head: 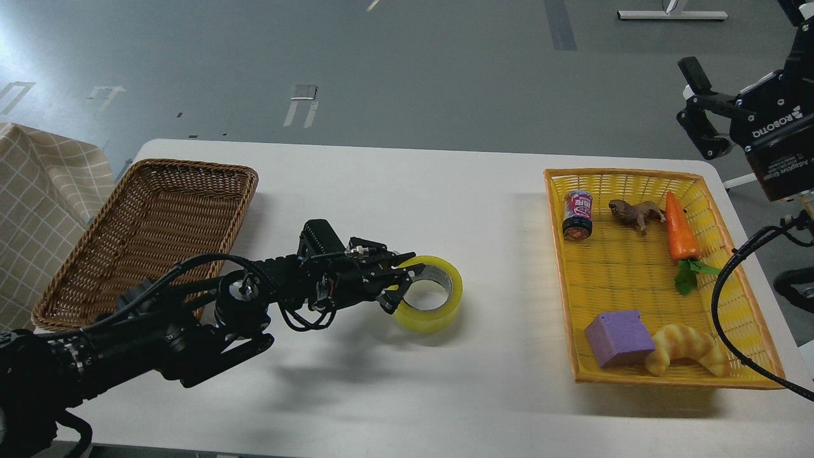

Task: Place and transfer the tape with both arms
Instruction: 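Close the left gripper on the tape roll's rim, then carry the tape roll with the left gripper over the wicker basket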

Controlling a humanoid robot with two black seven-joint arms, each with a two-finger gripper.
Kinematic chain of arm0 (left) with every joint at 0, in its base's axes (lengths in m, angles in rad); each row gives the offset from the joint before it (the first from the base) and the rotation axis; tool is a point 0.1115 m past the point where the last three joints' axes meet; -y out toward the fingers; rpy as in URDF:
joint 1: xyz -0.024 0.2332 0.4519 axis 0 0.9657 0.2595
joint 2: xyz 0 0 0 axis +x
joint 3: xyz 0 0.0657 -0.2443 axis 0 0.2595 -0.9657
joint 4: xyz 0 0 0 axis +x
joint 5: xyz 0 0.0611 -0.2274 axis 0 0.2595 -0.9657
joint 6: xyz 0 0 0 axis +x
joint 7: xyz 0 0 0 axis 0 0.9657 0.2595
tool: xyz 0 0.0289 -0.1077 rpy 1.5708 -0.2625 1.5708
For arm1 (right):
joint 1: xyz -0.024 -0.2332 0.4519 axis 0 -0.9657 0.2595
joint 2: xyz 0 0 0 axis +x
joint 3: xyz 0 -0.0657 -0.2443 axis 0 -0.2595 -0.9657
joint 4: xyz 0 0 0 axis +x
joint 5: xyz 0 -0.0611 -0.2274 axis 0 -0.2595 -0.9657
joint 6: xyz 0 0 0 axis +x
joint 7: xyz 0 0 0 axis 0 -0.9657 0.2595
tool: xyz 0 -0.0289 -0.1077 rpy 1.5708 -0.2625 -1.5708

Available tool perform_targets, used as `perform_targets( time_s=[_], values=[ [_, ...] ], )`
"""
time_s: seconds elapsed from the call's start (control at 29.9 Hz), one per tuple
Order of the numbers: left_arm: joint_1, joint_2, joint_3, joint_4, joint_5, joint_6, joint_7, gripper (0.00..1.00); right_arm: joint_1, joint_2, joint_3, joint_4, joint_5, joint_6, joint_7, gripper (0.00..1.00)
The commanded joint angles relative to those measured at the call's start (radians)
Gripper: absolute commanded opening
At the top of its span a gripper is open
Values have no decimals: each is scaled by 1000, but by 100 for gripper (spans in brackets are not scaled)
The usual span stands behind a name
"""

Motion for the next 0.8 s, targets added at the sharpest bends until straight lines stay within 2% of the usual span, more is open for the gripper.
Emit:
perform_targets(
  time_s=[0.0, 0.4, 0.67, 0.77],
  values=[
    [-16, 14, -1, -5, 0, 1, -1, 17, 0, 0, 0, 0, -2, 0, 0, 100],
    [-137, 72, -1, -5, 0, 4, -4, 18, 2, 0, 0, -9, 0, 0, 0, 100],
    [-168, 187, -10, -1, -57, 27, -7, 17, 5, 0, -2, -9, -2, 0, 0, 100],
    [-174, 246, -10, -1, -85, 48, -46, 17, 5, 0, -6, -9, -2, 2, 0, 100]
  ],
)
